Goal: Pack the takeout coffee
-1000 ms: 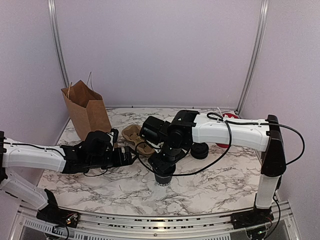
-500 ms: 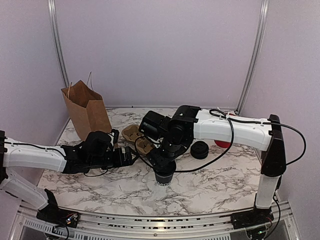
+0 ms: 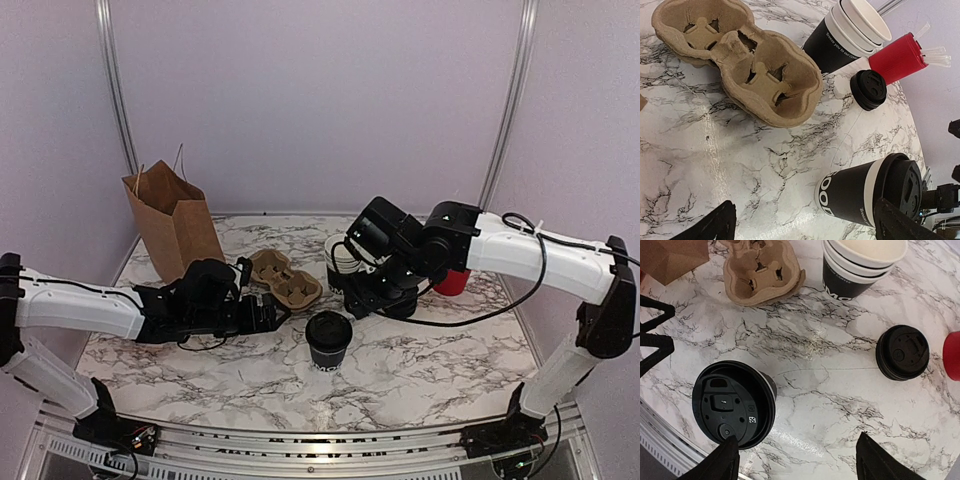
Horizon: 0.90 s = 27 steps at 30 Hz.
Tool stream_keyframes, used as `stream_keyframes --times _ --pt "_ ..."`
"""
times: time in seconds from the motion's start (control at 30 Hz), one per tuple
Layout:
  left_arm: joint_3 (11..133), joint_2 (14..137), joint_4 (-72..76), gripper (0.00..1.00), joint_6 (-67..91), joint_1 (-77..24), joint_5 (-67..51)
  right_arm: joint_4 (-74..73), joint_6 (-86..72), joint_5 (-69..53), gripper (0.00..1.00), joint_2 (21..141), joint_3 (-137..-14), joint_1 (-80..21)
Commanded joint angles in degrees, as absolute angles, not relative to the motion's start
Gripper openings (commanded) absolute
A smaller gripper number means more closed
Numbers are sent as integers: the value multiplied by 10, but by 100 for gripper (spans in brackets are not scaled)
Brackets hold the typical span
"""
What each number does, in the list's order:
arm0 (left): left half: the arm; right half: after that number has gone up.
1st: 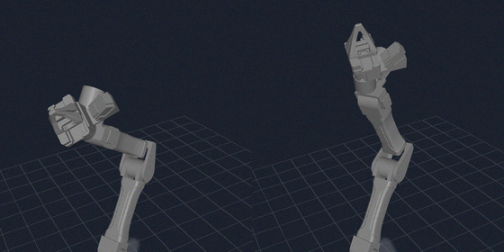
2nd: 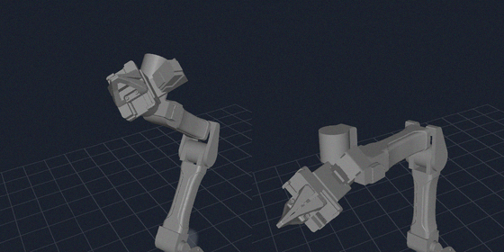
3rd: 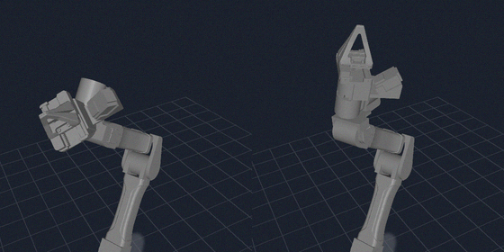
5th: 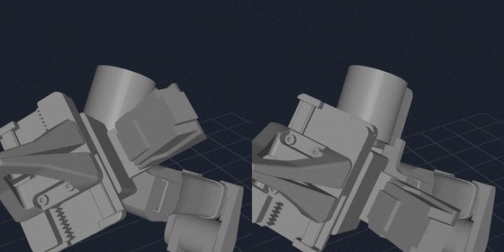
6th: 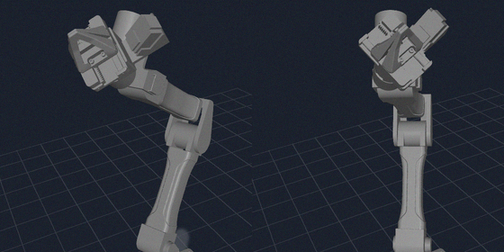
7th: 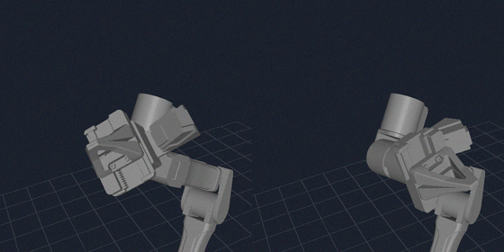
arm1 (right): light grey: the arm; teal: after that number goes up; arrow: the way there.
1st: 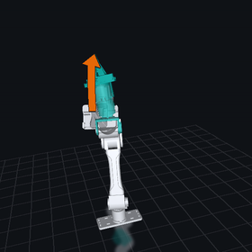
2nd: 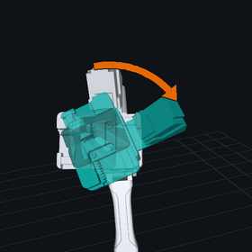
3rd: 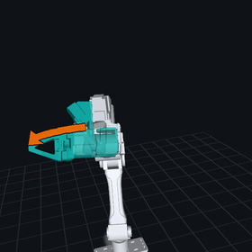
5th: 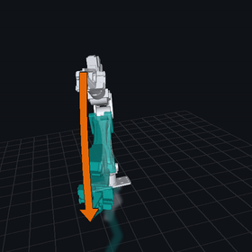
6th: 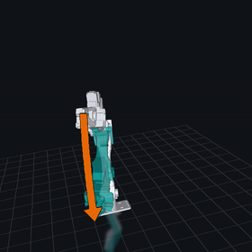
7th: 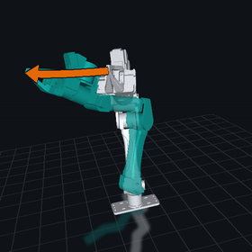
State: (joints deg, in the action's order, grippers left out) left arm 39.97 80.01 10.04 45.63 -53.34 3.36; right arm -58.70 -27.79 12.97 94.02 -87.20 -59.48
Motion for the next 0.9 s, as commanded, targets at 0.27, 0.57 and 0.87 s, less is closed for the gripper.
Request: stream_keyframes --times 0.27,0.57,0.87 --pt "465 852 76 93 457 -562 19 -333 -335 -24 65 775 -616 -518" --pt "480 871 56 91 466 -580 28 -285 -342 -48 63 778 -572 -516" --pt "486 877 55 89 466 -586 30 -273 -344 -50 62 787 -566 -515"
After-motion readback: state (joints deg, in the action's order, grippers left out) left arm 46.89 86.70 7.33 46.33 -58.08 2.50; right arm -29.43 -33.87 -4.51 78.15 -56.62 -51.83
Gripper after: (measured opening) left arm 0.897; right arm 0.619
